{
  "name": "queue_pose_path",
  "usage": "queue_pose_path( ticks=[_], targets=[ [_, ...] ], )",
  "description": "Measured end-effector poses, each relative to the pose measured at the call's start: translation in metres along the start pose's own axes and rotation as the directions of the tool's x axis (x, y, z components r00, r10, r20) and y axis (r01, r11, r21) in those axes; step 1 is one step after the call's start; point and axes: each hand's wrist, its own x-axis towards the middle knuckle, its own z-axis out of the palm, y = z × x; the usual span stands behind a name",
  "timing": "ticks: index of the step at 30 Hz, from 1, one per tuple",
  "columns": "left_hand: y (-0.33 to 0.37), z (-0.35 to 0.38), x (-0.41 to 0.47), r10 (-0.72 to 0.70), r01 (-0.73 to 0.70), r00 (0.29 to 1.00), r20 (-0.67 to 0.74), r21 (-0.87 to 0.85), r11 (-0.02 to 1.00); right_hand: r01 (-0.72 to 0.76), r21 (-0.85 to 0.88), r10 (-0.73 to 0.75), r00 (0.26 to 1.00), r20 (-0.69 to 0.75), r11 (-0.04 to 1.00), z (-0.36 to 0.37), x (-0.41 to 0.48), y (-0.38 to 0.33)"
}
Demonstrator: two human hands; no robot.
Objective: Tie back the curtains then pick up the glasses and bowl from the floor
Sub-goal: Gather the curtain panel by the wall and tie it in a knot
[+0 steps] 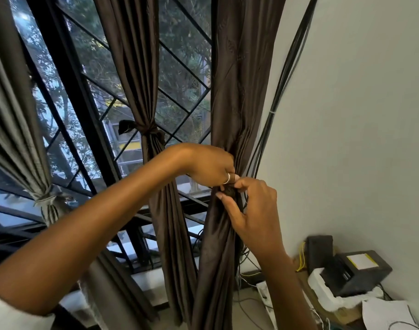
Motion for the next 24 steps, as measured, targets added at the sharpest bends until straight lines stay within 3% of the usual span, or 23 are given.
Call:
queue_pose_path(
  ticks=[3,7,11,14,18,21,24],
  targets=[
    [-0.006,0.000,0.003,0.015,-0.015,1.000,0.004,-0.012,1.000,0.091,-0.062,-0.091,0.996,-0.006,0.994,0.000,0.001,0.004],
    [-0.009,0.004,0.005,0.015,-0.014,0.998,-0.056,0.029,0.999,0.039,-0.080,-0.037,0.999,0.029,0.996,0.003,-0.001,0.014],
    [-0.006,0.013,-0.001,0.049,-0.048,0.953,-0.298,0.009,0.999,0.009,-0.048,-0.009,1.000,0.003,0.999,0.001,-0.002,0.021],
    [-0.005,0.032,-0.010,0.049,-0.058,0.845,-0.532,0.001,0.998,-0.037,-0.014,0.036,0.997,-0.070,0.999,-0.006,0.000,0.021],
    [-0.003,0.070,-0.012,0.047,-0.015,0.624,-0.780,0.049,0.999,-0.055,-0.004,0.054,0.996,-0.074,0.998,-0.007,0.001,0.021],
    [-0.003,0.089,-0.010,-0.023,-0.037,0.501,-0.865,-0.048,0.998,-0.032,0.012,0.033,0.997,-0.066,0.999,-0.006,0.001,0.023],
    [-0.009,0.101,-0.012,-0.125,-0.147,0.449,-0.885,-0.211,0.967,-0.033,0.036,0.035,0.998,-0.061,0.999,-0.007,-0.001,0.024]
  ],
)
